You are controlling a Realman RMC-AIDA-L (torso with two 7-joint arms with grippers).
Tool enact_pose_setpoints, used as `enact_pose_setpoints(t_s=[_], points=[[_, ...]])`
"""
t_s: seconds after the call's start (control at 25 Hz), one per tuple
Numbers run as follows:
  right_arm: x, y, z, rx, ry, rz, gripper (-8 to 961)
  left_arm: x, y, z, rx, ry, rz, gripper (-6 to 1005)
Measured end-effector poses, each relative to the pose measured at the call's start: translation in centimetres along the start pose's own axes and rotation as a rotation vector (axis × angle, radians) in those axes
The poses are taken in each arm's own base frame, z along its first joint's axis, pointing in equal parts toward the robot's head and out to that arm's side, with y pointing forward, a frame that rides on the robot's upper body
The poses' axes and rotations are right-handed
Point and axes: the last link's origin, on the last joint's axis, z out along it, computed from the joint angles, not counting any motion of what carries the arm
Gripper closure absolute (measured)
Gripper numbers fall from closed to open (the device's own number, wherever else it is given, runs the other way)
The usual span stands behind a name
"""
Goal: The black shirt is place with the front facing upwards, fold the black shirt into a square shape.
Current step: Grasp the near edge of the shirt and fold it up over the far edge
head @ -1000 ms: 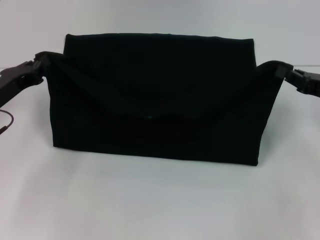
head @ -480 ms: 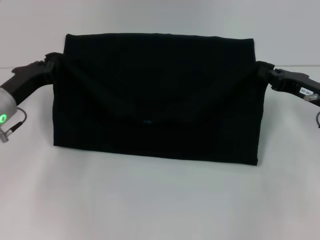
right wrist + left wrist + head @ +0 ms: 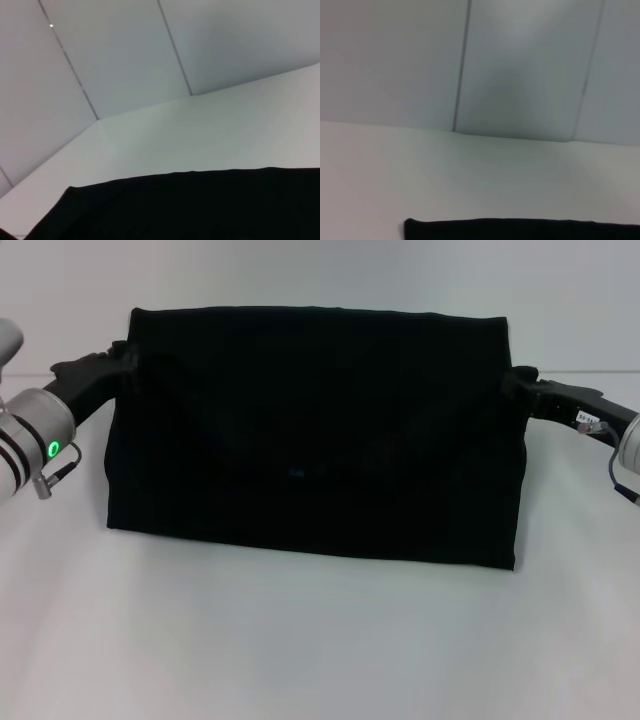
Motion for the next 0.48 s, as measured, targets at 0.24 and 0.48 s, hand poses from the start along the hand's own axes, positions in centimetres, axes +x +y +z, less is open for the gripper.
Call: enact_pose_setpoints(t_s=[0.24, 0.48], points=[[-0.32, -0.71, 0.27, 0.059, 0.002, 0.006, 618, 0.06, -0.83, -0.32, 0.027, 0.011, -0.019, 776], [-0.68, -0.83, 0.40, 0.070, -0.002, 0.000, 393, 0.08, -0.92, -0.35, 0.030, 0.012, -0.018, 552]])
